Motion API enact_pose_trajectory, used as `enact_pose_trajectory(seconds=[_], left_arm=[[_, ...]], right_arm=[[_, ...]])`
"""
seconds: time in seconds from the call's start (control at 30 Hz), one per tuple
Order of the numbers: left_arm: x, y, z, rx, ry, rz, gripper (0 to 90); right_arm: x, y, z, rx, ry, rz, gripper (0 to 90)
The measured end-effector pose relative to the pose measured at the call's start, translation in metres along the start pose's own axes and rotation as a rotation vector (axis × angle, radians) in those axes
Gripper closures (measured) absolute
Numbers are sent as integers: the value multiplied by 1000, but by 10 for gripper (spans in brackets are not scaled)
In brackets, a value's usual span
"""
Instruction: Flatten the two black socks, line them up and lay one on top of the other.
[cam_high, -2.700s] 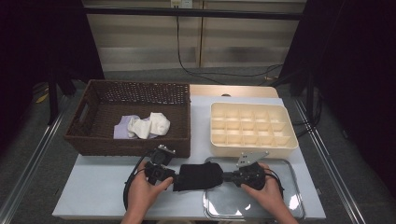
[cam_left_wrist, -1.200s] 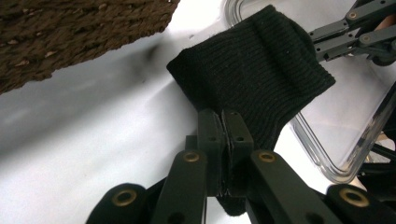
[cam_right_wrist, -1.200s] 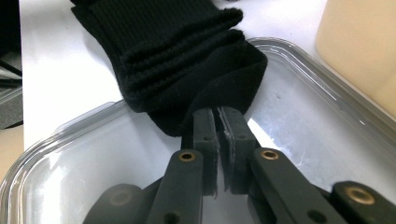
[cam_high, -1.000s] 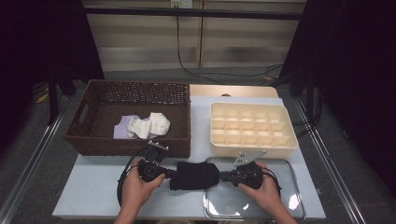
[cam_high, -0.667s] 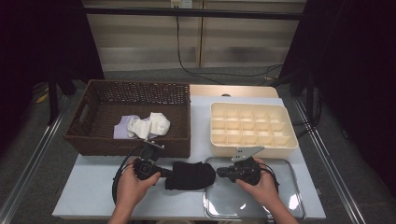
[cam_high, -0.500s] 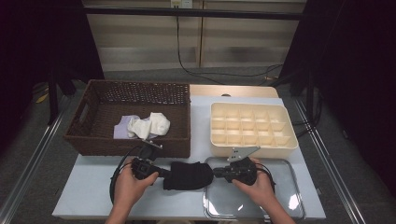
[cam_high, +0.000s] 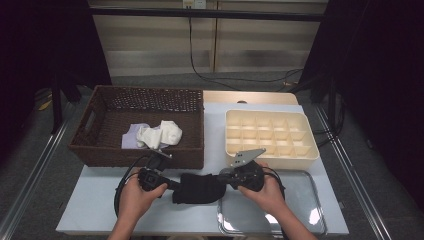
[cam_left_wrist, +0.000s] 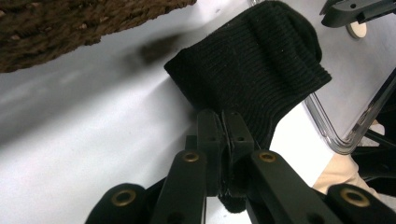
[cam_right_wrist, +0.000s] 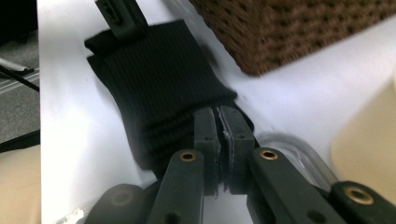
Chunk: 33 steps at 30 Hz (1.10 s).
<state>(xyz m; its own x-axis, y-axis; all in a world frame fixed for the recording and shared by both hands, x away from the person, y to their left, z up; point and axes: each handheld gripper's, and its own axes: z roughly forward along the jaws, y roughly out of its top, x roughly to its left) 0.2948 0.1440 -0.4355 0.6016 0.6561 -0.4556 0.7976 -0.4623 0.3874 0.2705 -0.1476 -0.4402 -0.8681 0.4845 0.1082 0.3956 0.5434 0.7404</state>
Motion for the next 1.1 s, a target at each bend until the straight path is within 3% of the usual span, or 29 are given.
enact_pose_trajectory(seconds=[0.17,0.27,0.33,0.37,0.4,0.53,0.57,0.7,0.77,1.0,1.1], left_arm=[[-3,2,-1,-8,6,-23,876],[-1,4,-3,23,10,13,876],[-3,4,-1,15,8,-4,876],[-3,5,-1,26,14,10,876],[-4,6,0,17,11,-8,876],[-4,8,-2,40,8,20,876],[-6,9,-3,17,8,-5,876],[-11,12,-8,15,-13,2,876],[-14,14,-9,17,-9,20,877],[-25,23,-5,27,-29,40,877],[-28,24,0,26,-38,47,876]], right_arm=[[3,11,9,-3,14,-10,858],[6,14,16,1,25,-20,858],[8,16,22,6,29,-15,859],[8,17,23,5,33,-15,858],[9,18,26,5,40,-16,859],[15,18,42,36,70,-20,859],[17,18,45,48,73,-24,859],[22,14,61,73,91,-33,867],[25,12,67,61,104,-22,876],[32,16,73,56,112,-23,880],[30,16,68,61,113,-30,866]])
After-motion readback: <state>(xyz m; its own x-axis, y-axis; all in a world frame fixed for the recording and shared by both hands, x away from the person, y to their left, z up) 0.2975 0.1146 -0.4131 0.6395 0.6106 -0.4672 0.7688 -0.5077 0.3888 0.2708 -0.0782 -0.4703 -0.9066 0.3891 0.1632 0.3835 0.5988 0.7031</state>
